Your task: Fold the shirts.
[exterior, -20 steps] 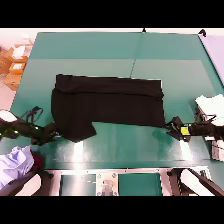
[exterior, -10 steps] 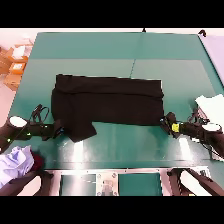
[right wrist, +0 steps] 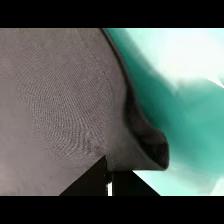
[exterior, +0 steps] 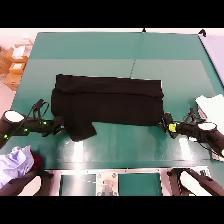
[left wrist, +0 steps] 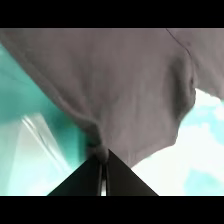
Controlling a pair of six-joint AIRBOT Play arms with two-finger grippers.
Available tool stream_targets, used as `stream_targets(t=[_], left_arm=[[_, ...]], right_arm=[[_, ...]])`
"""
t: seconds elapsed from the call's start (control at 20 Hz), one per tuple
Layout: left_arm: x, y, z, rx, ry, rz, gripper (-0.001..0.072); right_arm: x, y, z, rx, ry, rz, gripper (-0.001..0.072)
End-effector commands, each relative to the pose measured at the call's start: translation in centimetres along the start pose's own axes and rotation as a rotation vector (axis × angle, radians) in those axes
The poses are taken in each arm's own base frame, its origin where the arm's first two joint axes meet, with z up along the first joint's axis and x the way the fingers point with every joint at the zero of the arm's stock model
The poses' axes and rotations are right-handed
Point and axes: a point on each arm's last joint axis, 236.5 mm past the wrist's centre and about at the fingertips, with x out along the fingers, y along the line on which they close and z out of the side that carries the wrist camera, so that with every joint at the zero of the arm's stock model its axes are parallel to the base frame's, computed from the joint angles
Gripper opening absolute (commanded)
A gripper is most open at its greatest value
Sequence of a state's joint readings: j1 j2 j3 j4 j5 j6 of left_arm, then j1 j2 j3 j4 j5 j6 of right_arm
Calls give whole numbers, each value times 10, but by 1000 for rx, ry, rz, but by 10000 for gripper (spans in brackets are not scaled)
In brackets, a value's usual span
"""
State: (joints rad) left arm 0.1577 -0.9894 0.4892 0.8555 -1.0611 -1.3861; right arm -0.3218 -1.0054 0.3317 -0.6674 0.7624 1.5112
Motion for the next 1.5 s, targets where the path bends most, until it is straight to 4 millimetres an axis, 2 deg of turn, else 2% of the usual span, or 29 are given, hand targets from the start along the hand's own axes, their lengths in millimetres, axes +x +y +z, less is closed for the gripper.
stream_targets(t=[0.0, 0.1, 0.2, 0.35, 0.45, 0.55, 0.7, 0.8, 0.95, 1.15, 1.3, 1.45], left_arm=[[-17, -11, -20, 67, 39, -5, 28], [-37, -25, -26, 93, -12, -17, 29], [-53, -28, -36, 108, -44, 1, 28], [-62, -34, -54, 90, -18, -7, 28], [-63, -51, -53, 69, -21, -82, 28], [-71, -66, -39, 79, -81, -122, 28], [-96, -86, 2, 126, -252, -139, 28], [-110, -97, 29, 157, -336, -142, 29], [-102, -106, 65, 173, -299, -159, 29], [-84, -111, 138, 169, -283, -160, 28], [-58, -108, 182, 157, -243, -175, 29], [-16, -100, 208, 163, -194, -174, 30]], right_arm=[[-23, -24, 4, -58, 70, -89, 13], [-44, -39, 15, -55, 87, -140, 13], [-60, -48, 19, -50, 104, -175, 12], [-65, -41, 20, -58, 119, -168, 12], [-73, -24, 21, -70, 135, -134, 13], [-89, 5, 35, -107, 112, -84, 12], [-107, 55, 65, -193, 5, -6, 12], [-108, 81, 81, -234, -54, 11, 12], [-93, 109, 103, -255, -65, 28, 12], [-58, 146, 137, -250, -71, 84, 12], [-17, 154, 158, -237, -33, 68, 12], [25, 150, 176, -195, -4, 46, 12]])
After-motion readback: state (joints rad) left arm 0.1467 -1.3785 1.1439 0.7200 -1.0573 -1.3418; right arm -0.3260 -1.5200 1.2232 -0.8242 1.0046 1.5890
